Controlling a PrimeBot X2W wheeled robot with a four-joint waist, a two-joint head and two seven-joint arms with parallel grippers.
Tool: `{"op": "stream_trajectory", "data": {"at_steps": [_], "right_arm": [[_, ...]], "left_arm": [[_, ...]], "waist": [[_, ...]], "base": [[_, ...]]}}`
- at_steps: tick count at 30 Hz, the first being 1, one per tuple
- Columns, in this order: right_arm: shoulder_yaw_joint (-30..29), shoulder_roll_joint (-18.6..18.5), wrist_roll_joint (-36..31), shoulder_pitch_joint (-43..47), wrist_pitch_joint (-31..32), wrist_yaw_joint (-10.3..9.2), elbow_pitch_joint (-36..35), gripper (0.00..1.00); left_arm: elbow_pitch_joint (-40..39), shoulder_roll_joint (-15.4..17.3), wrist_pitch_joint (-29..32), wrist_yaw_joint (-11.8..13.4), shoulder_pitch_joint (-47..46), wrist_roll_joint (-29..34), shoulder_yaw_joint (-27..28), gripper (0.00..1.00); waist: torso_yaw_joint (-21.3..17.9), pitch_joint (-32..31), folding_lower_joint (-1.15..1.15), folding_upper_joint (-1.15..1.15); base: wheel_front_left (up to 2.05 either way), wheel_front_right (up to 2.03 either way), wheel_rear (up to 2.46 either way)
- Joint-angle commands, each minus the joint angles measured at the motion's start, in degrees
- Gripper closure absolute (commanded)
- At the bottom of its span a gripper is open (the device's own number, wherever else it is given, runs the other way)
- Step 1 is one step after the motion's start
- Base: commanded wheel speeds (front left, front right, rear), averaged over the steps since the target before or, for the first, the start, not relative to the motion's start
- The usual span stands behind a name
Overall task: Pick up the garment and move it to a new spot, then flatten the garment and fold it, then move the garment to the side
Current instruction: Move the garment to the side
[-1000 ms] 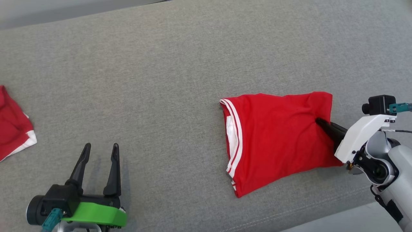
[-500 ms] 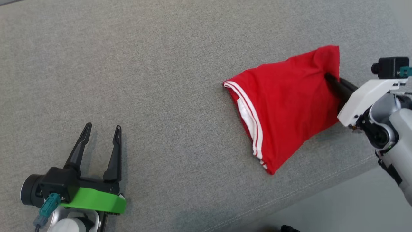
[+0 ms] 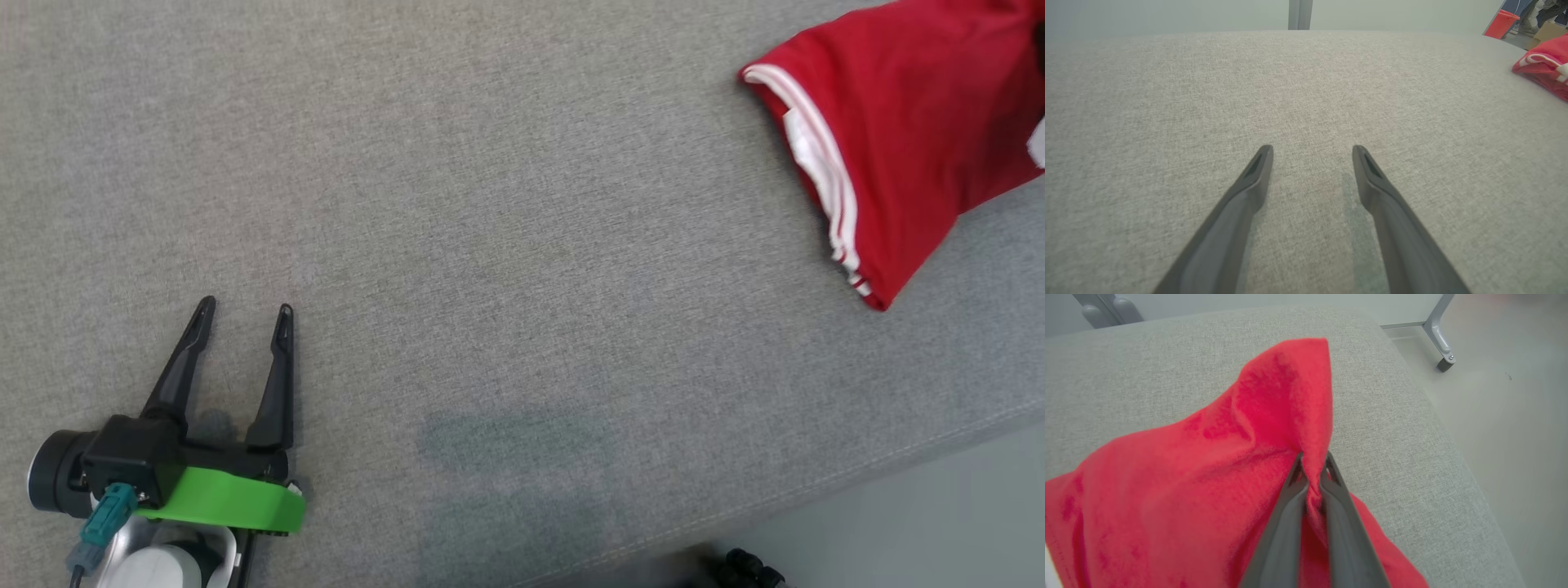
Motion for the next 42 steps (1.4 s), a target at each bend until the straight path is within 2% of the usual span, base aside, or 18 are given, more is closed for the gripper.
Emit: {"op": "stream_trajectory", "data": {"at_steps": [1, 10, 17, 23, 24, 25, 31, 36, 40, 42], "right_arm": [[-0.5, -0.9, -1.0, -1.1, 0.4, -0.03, 0.9, 1.0], [-4.4, -3.9, -4.9, -4.0, 0.3, -0.03, 6.9, 1.0], [-6.8, -5.3, -9.9, -6.5, -2.7, -0.05, 12.2, 1.0], [-9.0, -4.1, -13.9, -8.2, -5.5, -0.04, 17.9, 1.0], [-9.0, -4.1, -15.1, -8.6, -5.7, -0.05, 19.0, 0.7], [-9.0, -4.2, -16.3, -9.0, -6.3, -0.04, 20.0, 0.01], [-10.9, -3.6, -20.7, -10.3, -13.0, -0.04, 23.0, 0.0], [-12.4, -2.1, -23.8, -9.3, -20.8, -0.04, 22.9, 0.0], [-13.0, -0.1, -25.5, -6.3, -22.8, -0.05, 17.4, 0.0], [-13.9, 1.2, -25.3, -3.4, -22.8, -0.04, 10.5, 0.0]], "left_arm": [[-0.3, 0.4, 0.0, 0.2, -0.6, -0.3, 0.3, 0.0], [-2.6, 2.1, 1.4, 0.9, -0.7, 0.1, 0.9, 0.0], [-4.1, 3.1, 2.7, 1.2, -1.0, 0.3, 0.9, 0.0], [-4.6, 3.6, 3.1, 1.6, -0.9, 0.2, 1.1, 0.0], [-4.7, 3.6, 3.2, 1.7, -0.9, 0.2, 1.1, 0.0], [-4.8, 3.6, 3.2, 1.8, -0.8, 0.2, 1.1, 0.0], [-4.3, 3.3, 2.7, 2.0, -0.5, -0.3, 1.0, 0.0], [-2.5, 1.9, 1.1, 2.0, 0.2, -1.0, 0.1, 0.0], [0.4, 0.5, -0.9, 2.0, 1.1, -2.0, -0.3, 0.0], [2.4, -0.3, -2.0, 1.8, 1.6, -2.6, -0.5, 0.0]], "waist": [[1.3, 1.8, 0.0, 0.0], [0.8, 4.6, 0.0, 0.0], [0.9, 6.5, 0.0, 0.0], [1.8, 7.2, 0.0, 0.0], [1.9, 7.3, 0.0, 0.0], [1.9, 7.3, 0.0, 0.0], [2.1, 5.6, 0.0, 0.0], [2.3, 0.8, 0.0, 0.0], [2.9, -4.6, 0.0, 0.0], [3.5, -7.7, 0.0, 0.0]], "base": [[0.0, 0.0, 0.0], [0.0, 0.0, 0.0], [0.0, 0.0, 0.0], [0.0, 0.0, 0.0], [0.0, 0.0, 0.0], [0.0, 0.0, 0.0], [0.0, 0.0, 0.0], [0.0, 0.0, 0.0], [0.0, 0.0, 0.0], [0.0, 0.0, 0.0]]}}
